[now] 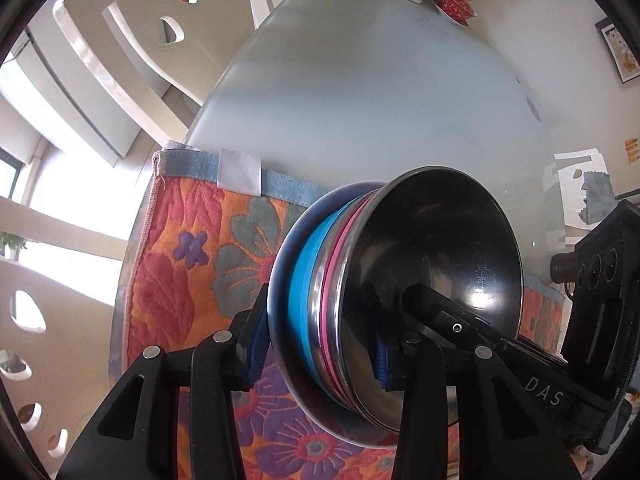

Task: Organize plates and bowls
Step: 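Close both grippers on the rim of the whole nested bowl stack, then carry the nested bowl stack with both grippers over the hexagonal plate stack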

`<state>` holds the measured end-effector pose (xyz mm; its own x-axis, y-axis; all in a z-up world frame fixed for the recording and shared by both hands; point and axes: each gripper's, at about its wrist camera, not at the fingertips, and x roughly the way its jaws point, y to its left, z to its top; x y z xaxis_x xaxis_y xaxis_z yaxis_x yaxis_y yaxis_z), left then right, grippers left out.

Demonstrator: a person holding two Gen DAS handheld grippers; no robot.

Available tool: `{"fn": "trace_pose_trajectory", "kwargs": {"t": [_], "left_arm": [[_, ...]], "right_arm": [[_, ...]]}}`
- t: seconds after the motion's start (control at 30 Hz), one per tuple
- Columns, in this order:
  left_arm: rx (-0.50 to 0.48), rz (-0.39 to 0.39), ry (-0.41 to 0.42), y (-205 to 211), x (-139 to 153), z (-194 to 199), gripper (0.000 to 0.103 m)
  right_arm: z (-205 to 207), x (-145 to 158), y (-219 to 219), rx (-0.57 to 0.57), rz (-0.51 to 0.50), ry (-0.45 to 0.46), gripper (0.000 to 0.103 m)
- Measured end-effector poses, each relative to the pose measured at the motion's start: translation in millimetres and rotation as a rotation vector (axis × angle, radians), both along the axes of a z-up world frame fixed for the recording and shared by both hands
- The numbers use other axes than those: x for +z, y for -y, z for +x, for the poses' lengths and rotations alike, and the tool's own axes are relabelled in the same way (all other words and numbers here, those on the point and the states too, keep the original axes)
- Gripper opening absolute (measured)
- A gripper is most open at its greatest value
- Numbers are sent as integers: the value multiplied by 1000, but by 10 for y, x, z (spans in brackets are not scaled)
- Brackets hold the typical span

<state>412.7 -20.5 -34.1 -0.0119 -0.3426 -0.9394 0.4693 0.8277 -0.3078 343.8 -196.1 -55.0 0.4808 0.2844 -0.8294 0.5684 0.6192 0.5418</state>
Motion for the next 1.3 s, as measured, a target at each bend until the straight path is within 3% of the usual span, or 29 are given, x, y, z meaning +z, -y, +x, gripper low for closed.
{"fn": "trace_pose_trajectory", "kwargs": {"t": [0.6, 1.3], "left_arm": [[40, 12, -40, -230, 172, -335, 39], [150, 18, -28, -657, 448, -1100, 40]], "right_arm": [[-335, 299, -255, -16, 16, -25, 47], [-923, 628, -606, 39, 1, -12, 47]]}}
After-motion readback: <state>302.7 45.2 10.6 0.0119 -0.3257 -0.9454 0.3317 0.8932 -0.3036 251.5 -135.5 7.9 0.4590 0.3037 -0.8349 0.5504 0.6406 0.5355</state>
